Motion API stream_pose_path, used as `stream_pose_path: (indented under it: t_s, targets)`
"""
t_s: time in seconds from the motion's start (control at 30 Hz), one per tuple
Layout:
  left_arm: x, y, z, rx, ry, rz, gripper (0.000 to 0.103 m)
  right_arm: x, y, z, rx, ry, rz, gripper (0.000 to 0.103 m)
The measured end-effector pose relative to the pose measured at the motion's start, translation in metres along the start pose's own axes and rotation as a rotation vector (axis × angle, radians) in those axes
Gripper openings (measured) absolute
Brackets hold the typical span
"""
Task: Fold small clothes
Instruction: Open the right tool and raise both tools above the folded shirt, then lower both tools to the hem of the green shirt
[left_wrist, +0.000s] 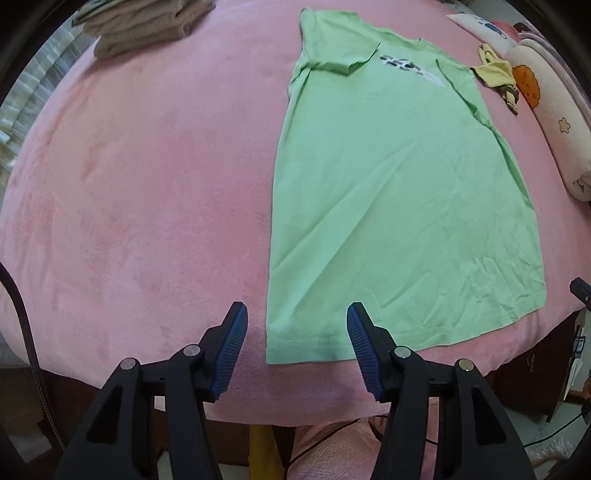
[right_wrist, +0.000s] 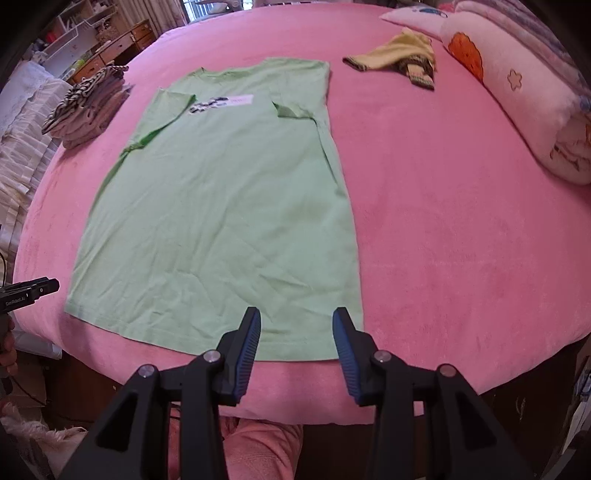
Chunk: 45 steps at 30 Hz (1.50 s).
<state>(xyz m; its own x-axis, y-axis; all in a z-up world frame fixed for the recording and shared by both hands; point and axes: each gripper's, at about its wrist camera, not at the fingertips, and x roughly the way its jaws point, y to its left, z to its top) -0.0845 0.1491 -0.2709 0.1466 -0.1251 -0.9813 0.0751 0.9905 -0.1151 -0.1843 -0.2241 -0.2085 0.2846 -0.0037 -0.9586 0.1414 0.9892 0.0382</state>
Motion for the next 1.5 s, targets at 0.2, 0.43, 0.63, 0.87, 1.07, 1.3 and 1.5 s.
stream_pose_path:
  t_s: [0.2, 0.43, 0.63, 0.87, 1.07, 1.3, 1.5]
  targets:
    - [0.018, 0.006, -0.004, -0.038, 0.008, -0.006, 0.055, 0.018, -0.027, -0.011, 0.044, 0.030, 0.007, 0.041]
    - [0.026, 0.005, -0.002, -0.043, 0.013, -0.031, 0.055, 0.033, -0.047, -0.016, 0.088, 0.058, 0.038, 0.041]
    - [0.032, 0.010, 0.002, -0.069, 0.024, -0.038, 0.055, 0.043, -0.053, -0.012, 0.086, 0.061, 0.051, 0.041]
    - [0.044, 0.017, 0.005, -0.100, 0.046, -0.043, 0.055, 0.050, -0.054, -0.008, 0.076, 0.066, 0.067, 0.041]
    - [0.056, 0.022, 0.003, -0.105, 0.069, -0.056, 0.055, 0.058, -0.055, -0.010, 0.073, 0.078, 0.080, 0.041]
    - [0.061, 0.036, -0.003, -0.096, 0.080, -0.091, 0.055, 0.069, -0.055, -0.011, 0.069, 0.099, 0.108, 0.041]
    - [0.061, 0.041, -0.014, -0.092, 0.103, -0.160, 0.055, 0.074, -0.057, -0.016, 0.074, 0.112, 0.129, 0.041]
